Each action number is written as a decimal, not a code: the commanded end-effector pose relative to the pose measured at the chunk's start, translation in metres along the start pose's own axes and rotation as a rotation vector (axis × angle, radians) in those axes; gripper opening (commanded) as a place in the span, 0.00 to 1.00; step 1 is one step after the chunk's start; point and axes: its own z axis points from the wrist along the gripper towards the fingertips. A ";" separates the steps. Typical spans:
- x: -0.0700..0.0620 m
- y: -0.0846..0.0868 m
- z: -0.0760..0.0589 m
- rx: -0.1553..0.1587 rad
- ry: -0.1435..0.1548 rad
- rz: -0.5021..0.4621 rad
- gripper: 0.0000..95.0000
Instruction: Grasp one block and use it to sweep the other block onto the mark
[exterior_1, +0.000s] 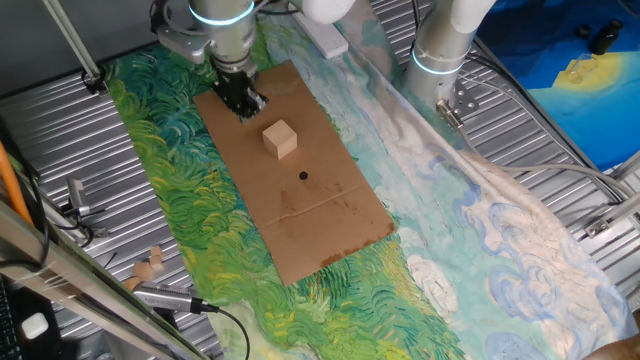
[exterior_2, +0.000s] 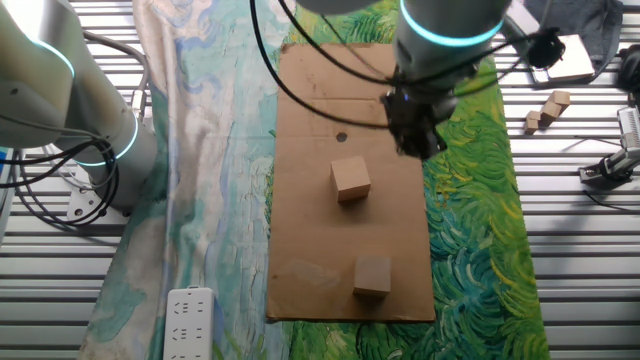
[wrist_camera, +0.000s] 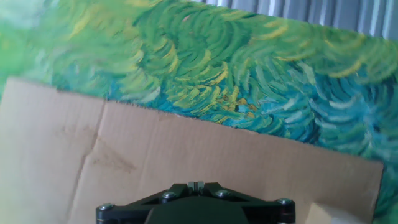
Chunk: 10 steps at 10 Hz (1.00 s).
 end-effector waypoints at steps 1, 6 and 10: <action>0.025 -0.019 -0.007 -0.013 0.015 -0.167 0.00; 0.063 -0.036 0.006 -0.030 -0.017 -0.288 0.00; 0.079 -0.041 0.013 -0.016 0.003 -0.225 0.00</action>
